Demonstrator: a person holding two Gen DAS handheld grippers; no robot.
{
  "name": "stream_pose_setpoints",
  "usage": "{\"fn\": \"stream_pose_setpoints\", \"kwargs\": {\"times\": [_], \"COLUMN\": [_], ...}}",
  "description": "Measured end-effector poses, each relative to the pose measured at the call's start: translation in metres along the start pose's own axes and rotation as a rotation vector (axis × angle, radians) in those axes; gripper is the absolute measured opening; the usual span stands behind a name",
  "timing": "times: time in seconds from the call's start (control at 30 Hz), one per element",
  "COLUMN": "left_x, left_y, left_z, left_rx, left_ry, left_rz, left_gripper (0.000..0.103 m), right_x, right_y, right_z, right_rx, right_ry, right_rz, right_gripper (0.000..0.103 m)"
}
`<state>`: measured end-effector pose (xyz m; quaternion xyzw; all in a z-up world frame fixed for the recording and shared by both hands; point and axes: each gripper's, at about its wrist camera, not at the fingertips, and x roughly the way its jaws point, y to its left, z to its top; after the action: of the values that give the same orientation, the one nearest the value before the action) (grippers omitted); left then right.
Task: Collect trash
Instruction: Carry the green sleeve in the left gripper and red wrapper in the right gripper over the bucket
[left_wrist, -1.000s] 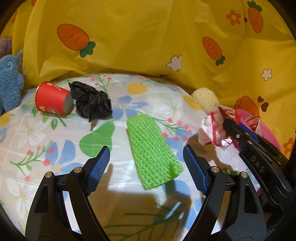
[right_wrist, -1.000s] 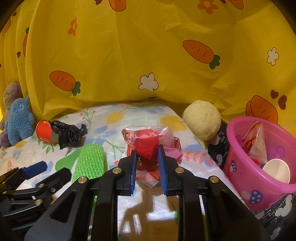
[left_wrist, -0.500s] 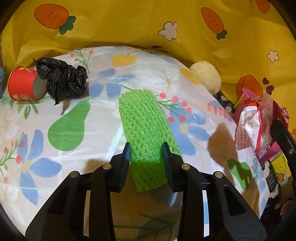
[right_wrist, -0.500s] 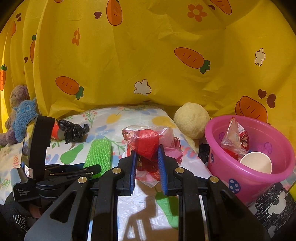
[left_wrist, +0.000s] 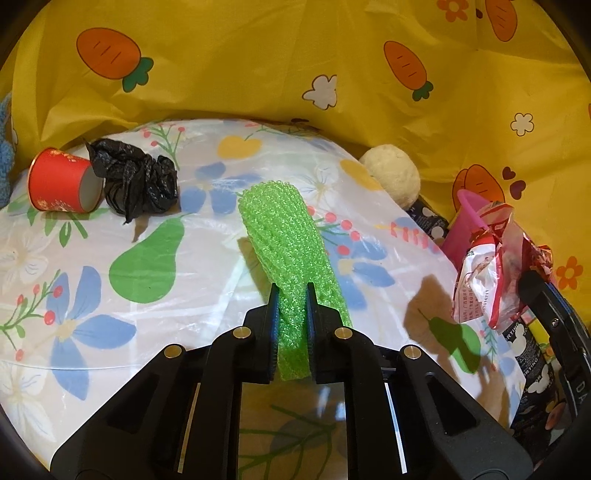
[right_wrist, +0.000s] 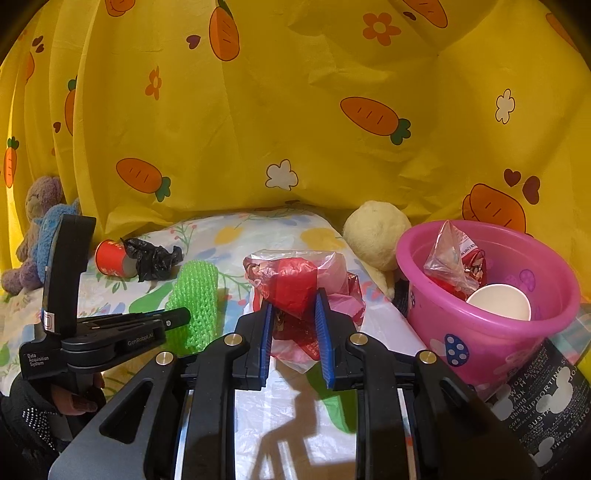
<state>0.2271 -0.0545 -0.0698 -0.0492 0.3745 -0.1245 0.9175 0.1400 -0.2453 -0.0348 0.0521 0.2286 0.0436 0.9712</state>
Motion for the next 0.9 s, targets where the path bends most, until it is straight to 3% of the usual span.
{"fn": "stream_pose_setpoints", "kwargs": {"times": [0.3,0.6,0.9], "left_x": [-0.056,-0.088,-0.1], "left_y": [-0.032,-0.073,-0.135], "left_z": [-0.002,0.0,0.011], "left_rx": [0.098,0.166,0.255], "left_ry": [-0.137,-0.206,-0.244], "left_rz": [-0.027,-0.091,-0.222], "left_gripper": [0.012,0.012,0.012], "right_x": [-0.024,-0.055,-0.088], "right_y": [-0.005,-0.024,-0.078], "right_z": [-0.003,0.005,0.025], "right_rx": [0.015,0.029,0.068], "right_ry": [-0.026,-0.086,-0.176], "right_rz": [0.013,-0.011,-0.143], "right_gripper": [0.023,0.023,0.023]}}
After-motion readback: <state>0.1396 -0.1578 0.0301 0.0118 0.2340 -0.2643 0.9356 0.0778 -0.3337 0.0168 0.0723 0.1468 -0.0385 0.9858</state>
